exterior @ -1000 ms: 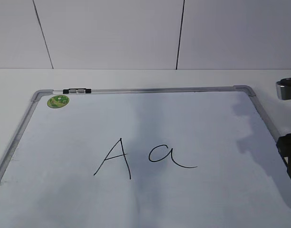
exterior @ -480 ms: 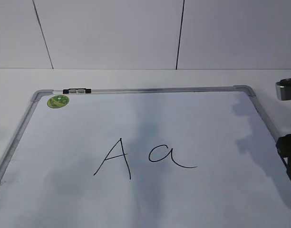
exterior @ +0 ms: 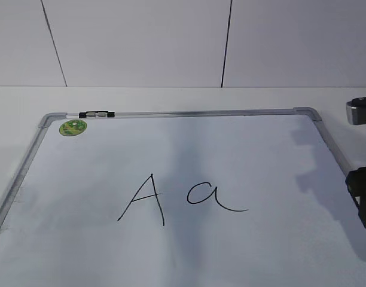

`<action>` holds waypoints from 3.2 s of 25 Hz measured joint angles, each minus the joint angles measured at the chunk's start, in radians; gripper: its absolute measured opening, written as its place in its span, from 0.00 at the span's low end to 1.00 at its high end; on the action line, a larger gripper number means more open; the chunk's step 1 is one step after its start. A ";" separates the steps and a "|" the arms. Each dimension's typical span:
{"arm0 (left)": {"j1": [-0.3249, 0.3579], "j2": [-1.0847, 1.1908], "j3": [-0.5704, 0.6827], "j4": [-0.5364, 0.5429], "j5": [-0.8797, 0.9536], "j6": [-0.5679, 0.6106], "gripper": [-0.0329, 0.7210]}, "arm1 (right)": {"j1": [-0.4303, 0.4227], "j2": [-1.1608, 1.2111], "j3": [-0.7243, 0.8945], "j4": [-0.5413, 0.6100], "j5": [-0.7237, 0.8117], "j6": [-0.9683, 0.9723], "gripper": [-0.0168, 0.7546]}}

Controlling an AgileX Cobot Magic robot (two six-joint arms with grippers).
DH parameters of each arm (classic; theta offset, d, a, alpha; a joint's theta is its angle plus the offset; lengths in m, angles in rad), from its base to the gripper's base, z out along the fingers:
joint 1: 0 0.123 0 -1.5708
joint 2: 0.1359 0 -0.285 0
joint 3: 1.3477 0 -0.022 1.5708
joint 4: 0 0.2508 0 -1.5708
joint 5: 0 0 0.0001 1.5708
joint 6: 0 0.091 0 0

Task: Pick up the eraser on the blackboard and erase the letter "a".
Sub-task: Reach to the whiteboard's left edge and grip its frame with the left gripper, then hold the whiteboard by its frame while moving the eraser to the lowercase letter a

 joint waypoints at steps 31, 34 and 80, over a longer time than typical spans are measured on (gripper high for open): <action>0.000 0.674 -0.269 0.039 -0.268 0.090 0.38 | 0.000 0.000 0.000 0.004 -0.034 -0.005 0.74; 0.000 0.674 -0.273 0.036 -0.286 0.098 0.37 | 0.000 0.000 0.000 0.006 -0.041 -0.005 0.74; 0.000 0.821 -0.377 0.021 -0.240 0.107 0.06 | 0.000 0.000 0.000 0.029 -0.057 -0.016 0.74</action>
